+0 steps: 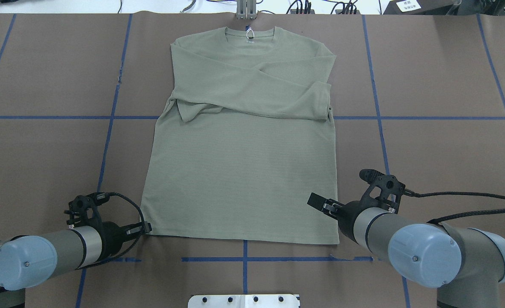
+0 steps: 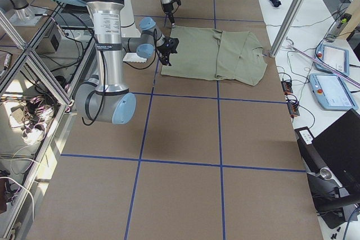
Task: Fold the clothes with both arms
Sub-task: 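Grasp the hem corners nearest the robot with both grippers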
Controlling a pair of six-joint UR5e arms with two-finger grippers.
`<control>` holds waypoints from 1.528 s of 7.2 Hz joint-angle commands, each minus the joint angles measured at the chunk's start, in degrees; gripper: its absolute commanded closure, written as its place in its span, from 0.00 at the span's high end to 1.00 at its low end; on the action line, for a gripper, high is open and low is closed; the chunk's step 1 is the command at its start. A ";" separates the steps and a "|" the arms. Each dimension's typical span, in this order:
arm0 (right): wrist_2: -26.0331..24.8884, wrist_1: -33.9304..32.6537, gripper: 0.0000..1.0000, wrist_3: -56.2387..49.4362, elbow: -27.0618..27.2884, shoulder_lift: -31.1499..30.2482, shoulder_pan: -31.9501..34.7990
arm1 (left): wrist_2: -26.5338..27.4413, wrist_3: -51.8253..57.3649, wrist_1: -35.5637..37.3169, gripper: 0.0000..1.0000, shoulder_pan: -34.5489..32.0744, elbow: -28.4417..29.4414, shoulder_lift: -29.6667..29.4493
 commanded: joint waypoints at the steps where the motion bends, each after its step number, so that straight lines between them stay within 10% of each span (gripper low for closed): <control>1: 0.00 0.00 0.99 0.00 -0.08 0.00 -0.13 | 0.00 0.10 0.00 0.24 0.19 0.06 0.00; 4: 0.00 0.00 0.99 0.00 -0.17 0.00 -0.22 | 0.00 0.28 0.00 0.00 0.36 -0.03 0.09; 8: 0.27 -0.79 0.80 8.74 -0.34 -4.03 -2.58 | -0.70 0.19 0.09 0.00 -0.08 -6.85 0.44; 11: -7.20 -1.14 0.86 11.60 -3.23 -4.84 -8.04 | -0.70 -0.25 -0.17 0.00 -0.52 -8.37 -0.53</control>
